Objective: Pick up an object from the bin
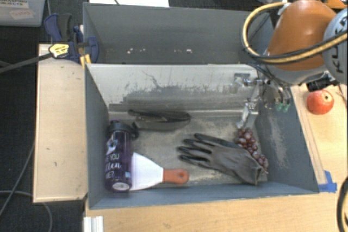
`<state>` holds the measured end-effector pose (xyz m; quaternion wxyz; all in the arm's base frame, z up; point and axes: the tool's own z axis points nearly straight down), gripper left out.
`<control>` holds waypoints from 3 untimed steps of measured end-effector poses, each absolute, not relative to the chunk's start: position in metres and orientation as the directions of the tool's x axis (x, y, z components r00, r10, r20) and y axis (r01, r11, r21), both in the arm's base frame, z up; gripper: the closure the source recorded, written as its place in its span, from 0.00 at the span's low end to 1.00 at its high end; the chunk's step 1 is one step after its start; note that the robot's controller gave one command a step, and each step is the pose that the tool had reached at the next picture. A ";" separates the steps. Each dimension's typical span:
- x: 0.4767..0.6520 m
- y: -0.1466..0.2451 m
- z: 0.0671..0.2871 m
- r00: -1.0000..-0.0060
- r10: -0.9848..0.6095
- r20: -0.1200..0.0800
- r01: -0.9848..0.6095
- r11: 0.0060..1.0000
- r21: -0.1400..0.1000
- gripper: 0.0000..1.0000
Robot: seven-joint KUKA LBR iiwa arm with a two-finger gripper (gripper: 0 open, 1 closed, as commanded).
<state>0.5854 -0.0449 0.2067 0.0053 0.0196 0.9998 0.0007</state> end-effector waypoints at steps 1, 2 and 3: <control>0.576 -0.064 0.226 -0.990 0.137 -0.019 0.137 0.991 0.002 0.00; 0.584 -0.098 0.215 -0.989 0.146 -0.020 0.146 0.989 0.002 0.00; 0.542 -0.126 0.201 -0.991 0.129 -0.024 0.129 0.992 0.003 0.00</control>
Offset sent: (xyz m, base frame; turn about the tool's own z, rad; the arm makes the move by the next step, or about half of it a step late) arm -0.0022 -0.0523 0.0077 0.1054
